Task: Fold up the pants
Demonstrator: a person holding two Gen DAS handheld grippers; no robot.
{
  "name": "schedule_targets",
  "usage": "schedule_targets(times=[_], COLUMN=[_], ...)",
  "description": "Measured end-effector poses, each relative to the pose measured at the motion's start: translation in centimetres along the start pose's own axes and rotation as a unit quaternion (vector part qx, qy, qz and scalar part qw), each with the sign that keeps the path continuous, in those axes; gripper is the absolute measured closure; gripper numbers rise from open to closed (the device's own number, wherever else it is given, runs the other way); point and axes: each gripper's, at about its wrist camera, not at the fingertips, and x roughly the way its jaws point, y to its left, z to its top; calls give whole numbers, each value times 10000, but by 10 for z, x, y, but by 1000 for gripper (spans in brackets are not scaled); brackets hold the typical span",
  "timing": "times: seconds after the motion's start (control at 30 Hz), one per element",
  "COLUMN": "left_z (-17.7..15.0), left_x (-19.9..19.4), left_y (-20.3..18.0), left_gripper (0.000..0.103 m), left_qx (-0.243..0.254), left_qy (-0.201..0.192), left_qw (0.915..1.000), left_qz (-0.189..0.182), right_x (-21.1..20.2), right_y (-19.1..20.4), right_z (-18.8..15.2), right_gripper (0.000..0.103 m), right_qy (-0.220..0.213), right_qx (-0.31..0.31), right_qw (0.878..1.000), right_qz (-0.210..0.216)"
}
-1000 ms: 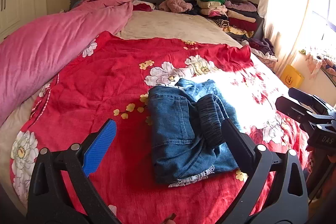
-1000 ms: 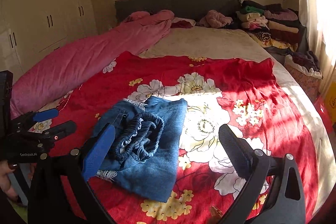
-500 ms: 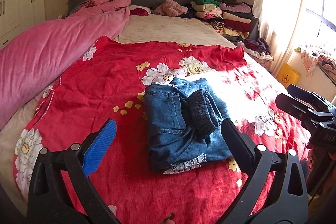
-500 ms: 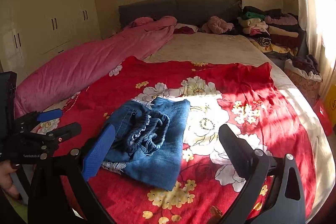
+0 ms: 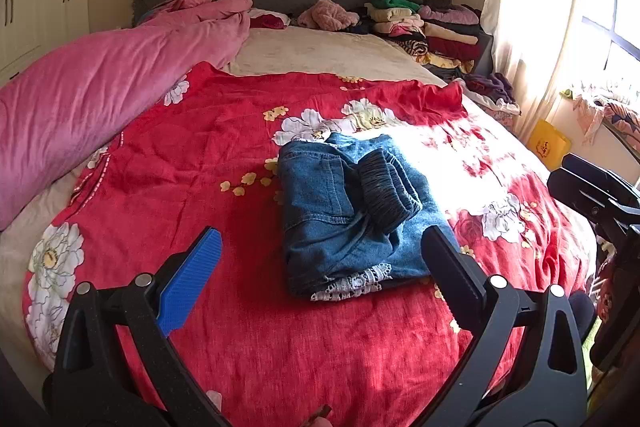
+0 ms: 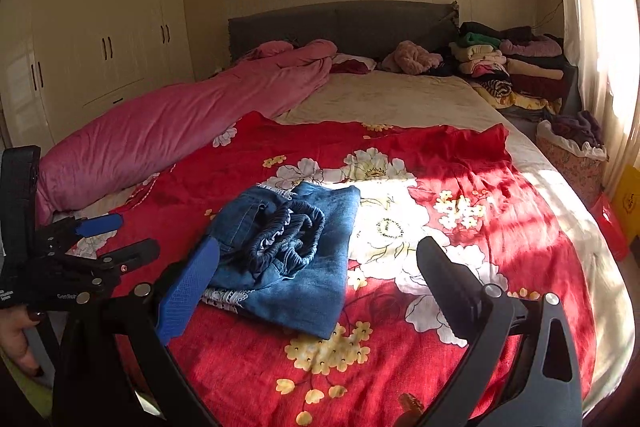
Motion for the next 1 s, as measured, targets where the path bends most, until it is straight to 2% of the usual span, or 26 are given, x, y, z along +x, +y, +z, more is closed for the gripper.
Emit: schedule_targets(times=[0.7, 1.0], left_z=[-55, -73], left_x=[4, 25], left_y=[1, 3], left_gripper=[9, 9], left_qx=[37, -22], left_qy=[329, 654], left_qw=[9994, 9978], left_qz=[22, 85], right_x=[0, 27], right_y=[-1, -2], right_z=[-57, -93], right_gripper=[5, 4], right_qy=[255, 833], right_qx=[150, 141], right_qw=[9995, 9963], right_qz=[-59, -132])
